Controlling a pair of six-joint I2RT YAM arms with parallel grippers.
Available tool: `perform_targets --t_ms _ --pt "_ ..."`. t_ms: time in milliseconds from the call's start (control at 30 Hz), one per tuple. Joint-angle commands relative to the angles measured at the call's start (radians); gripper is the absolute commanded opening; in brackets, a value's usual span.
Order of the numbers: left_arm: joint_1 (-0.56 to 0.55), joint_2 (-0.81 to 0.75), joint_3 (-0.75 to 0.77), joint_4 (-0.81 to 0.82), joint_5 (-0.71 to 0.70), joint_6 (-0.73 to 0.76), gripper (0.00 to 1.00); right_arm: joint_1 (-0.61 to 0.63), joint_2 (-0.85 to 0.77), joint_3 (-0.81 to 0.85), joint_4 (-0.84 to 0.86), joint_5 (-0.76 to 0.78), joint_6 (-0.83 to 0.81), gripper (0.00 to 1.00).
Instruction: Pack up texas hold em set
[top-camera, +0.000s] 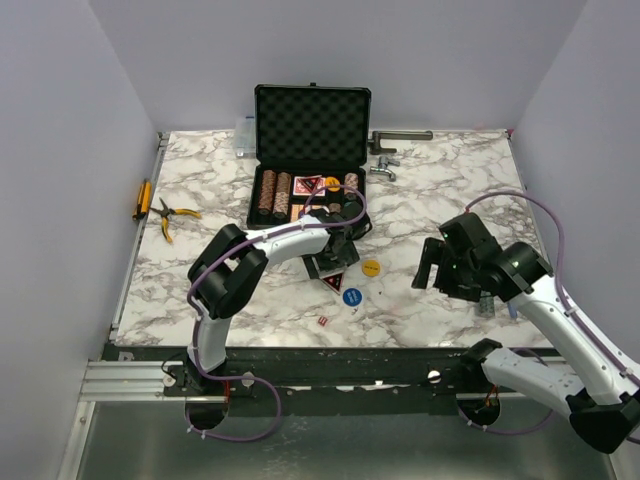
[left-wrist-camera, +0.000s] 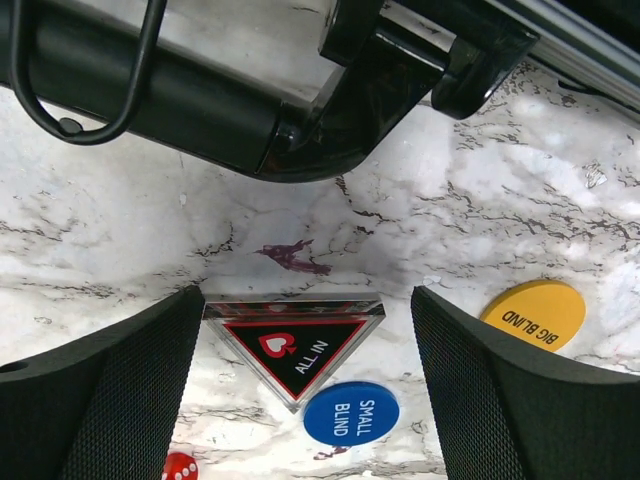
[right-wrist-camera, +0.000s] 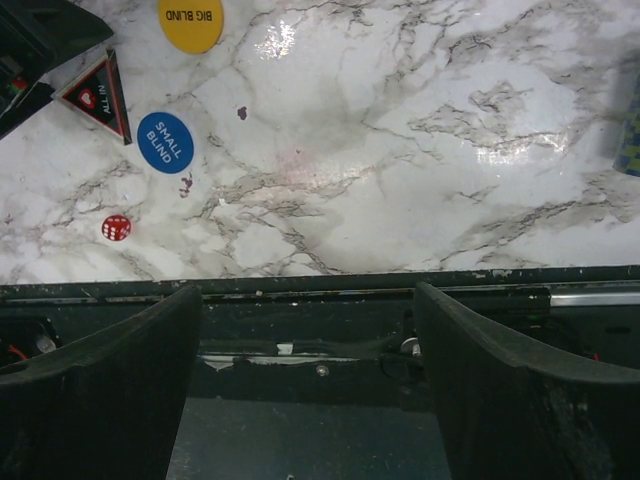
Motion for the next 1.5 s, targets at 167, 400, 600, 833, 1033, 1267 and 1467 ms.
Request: perform_targets --t_ms 167,400,600,833,1033,1267,1467 --pt "-0.022 0.033 -0.017 0.043 0.021 -0.022 0.80 0.006 -0.059 -0.043 -0.048 0.007 0.038 0.89" --pt "-0.044 0.036 -0.022 0.058 0.077 -0.038 0.77 0.005 -0.083 -0.023 -0.088 0.008 0.063 0.89" --pt "-0.080 0.059 0.023 0.051 0.088 -0.010 0.76 0.006 -0.081 0.011 -0.114 0.012 0.065 0.88" --pt "-0.092 0.103 0.100 -0.026 0.076 0.038 0.92 0.005 -0.067 0.019 -0.118 0.014 0.053 0.89" --pt "-0.124 0.180 0.216 -0.129 0.063 0.086 0.91 0.005 -0.062 0.006 -0.102 0.010 0.052 0.88" --pt "-0.152 0.201 0.238 -0.150 0.106 0.090 0.82 0.006 -0.058 0.018 -0.108 0.023 0.051 0.88" --pt "-0.190 0.224 0.275 -0.186 0.108 0.109 0.78 0.006 -0.063 -0.008 -0.085 0.025 0.055 0.89"
